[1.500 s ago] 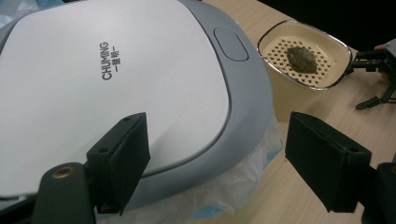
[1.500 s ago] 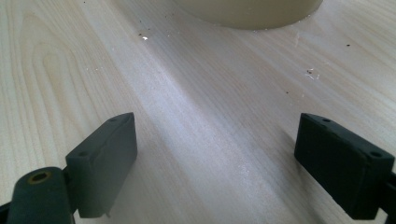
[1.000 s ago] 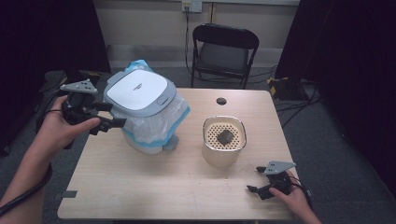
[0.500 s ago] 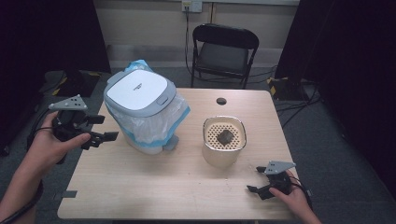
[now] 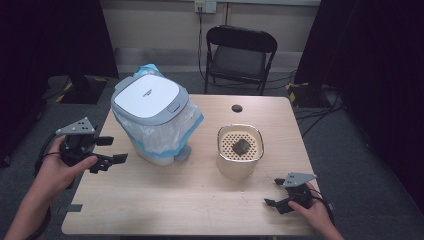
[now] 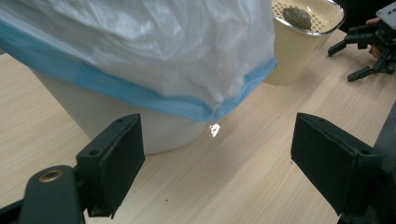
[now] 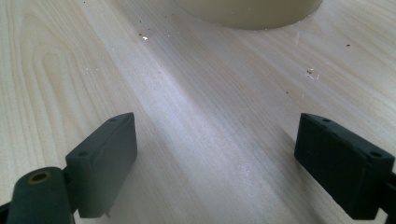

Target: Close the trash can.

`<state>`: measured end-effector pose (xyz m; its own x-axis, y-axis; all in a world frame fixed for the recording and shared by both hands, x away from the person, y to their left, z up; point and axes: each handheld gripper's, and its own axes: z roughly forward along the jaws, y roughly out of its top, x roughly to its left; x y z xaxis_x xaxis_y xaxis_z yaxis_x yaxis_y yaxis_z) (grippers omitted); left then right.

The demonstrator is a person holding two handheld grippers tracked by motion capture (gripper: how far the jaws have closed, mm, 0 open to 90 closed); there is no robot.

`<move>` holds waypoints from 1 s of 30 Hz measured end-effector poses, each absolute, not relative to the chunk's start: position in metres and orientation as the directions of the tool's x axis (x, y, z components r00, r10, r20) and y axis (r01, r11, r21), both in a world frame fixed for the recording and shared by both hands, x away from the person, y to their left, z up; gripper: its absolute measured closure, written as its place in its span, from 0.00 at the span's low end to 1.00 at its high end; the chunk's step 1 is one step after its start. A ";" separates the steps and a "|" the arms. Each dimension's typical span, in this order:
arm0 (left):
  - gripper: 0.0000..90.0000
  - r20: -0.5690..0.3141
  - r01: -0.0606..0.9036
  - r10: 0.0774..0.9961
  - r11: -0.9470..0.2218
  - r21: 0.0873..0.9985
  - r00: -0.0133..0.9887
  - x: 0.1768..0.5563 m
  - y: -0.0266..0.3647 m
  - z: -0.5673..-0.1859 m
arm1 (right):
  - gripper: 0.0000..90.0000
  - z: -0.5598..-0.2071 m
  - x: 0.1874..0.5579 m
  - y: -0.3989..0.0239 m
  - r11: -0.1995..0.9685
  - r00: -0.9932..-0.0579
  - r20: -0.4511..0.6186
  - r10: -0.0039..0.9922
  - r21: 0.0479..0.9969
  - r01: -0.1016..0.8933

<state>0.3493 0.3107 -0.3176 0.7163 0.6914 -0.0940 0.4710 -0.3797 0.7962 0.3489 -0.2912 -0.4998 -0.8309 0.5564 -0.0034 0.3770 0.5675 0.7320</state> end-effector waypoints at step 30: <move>0.18 -0.143 0.482 0.647 -0.384 0.788 0.749 0.334 0.281 -0.429 | 0.14 -0.500 0.349 -0.291 0.567 -0.830 -0.003 0.557 0.732 0.378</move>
